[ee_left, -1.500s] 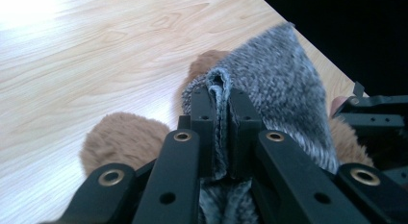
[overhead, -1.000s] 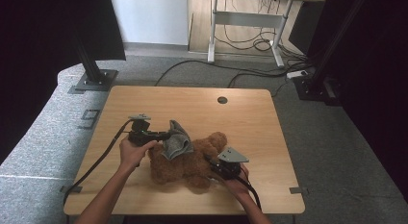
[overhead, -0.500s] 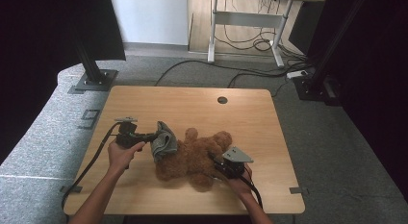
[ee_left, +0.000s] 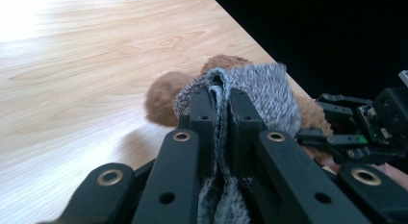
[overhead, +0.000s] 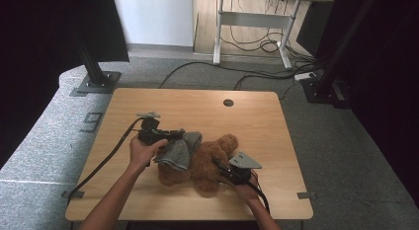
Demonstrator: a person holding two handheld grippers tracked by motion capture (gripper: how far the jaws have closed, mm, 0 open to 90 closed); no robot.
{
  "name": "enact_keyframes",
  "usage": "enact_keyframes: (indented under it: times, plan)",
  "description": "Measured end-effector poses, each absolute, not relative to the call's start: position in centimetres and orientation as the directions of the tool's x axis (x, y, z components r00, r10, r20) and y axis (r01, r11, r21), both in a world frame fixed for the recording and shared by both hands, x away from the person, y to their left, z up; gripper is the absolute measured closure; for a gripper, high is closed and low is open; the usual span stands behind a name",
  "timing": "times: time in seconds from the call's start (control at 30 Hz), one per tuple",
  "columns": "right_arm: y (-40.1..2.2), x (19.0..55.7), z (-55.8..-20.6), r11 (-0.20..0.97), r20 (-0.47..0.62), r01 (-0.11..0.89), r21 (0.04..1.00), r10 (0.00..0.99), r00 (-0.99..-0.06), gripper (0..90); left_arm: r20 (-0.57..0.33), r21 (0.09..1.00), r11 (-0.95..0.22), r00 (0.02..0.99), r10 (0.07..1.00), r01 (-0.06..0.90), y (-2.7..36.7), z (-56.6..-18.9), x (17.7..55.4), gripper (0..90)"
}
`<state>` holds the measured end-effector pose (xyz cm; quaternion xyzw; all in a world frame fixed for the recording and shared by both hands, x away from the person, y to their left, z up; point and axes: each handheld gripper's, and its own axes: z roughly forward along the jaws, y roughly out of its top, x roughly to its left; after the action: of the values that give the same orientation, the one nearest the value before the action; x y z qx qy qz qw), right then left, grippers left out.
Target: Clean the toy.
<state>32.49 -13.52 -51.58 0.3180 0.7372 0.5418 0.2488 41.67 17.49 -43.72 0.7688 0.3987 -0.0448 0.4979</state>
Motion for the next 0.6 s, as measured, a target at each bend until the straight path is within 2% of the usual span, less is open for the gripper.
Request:
enact_keyframes:
  times: [0.33,0.6]
  plan:
    - [-13.4,32.6,-51.6,0.209,-0.009,0.215,0.954,0.738,-0.675,66.1,-0.485,0.705,-0.225,0.688,0.539,0.673,13.0,-44.0,43.1,82.2]
    - [-13.4,32.7,-51.6,0.198,0.006,0.226,0.954,0.740,-0.673,65.9,-0.468,0.717,-0.233,0.701,0.538,0.658,11.8,-44.0,43.3,82.5]
